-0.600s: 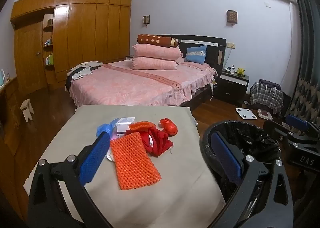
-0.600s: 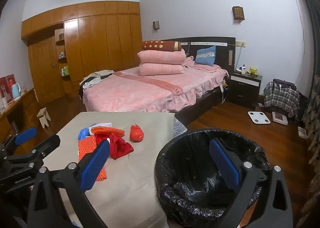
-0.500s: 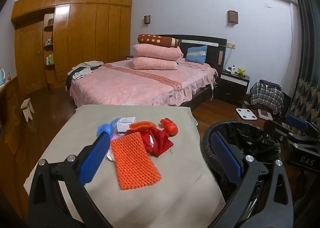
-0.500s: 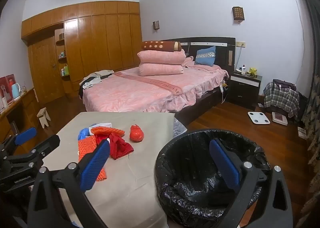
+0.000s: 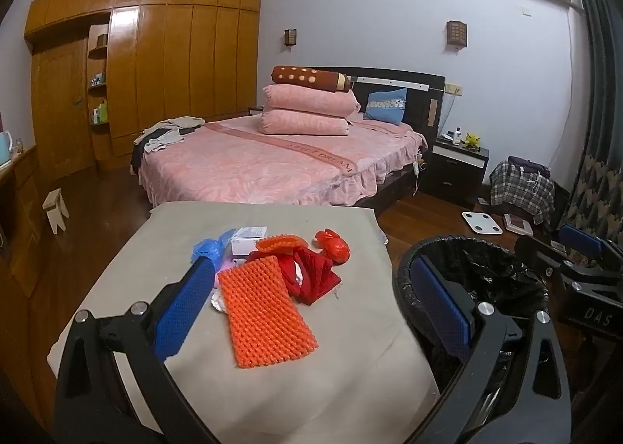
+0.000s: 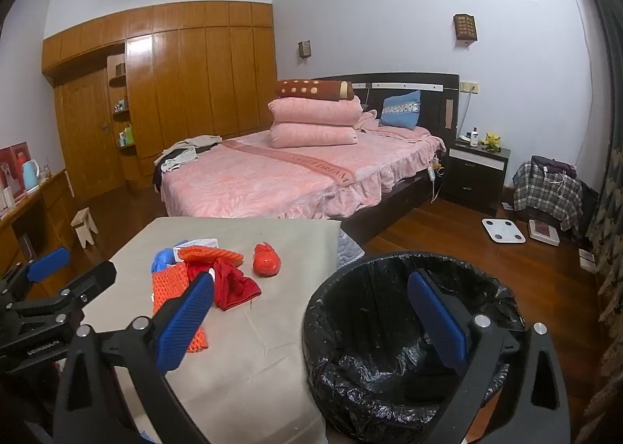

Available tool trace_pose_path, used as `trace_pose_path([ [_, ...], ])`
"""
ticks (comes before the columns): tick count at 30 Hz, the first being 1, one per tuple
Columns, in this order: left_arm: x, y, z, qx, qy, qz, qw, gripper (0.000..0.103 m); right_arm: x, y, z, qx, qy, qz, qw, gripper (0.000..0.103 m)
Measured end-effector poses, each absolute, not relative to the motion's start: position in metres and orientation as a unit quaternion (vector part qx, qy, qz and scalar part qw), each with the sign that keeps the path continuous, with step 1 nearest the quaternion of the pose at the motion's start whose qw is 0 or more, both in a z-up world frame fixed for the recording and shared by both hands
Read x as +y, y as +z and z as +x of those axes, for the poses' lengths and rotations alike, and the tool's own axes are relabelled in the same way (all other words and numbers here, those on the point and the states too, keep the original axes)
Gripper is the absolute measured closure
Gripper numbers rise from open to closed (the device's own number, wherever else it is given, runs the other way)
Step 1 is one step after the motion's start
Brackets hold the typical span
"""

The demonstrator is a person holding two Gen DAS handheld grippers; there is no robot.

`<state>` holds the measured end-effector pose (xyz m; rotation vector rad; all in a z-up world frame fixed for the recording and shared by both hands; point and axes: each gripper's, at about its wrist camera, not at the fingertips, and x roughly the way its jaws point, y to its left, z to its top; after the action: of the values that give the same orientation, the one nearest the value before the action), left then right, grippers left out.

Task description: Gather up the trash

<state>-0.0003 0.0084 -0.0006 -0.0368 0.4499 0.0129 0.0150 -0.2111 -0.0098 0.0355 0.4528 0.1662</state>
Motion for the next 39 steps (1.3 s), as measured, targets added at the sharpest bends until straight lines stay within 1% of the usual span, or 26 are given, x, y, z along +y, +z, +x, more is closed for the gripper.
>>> trace_pose_path([
  [39,0.0142,-0.0068,0.0014,0.225,0.013,-0.021,0.974,0.005,-0.2108,-0.0098,0.0174,0.228,0.082,0.017,0.970,0.006],
])
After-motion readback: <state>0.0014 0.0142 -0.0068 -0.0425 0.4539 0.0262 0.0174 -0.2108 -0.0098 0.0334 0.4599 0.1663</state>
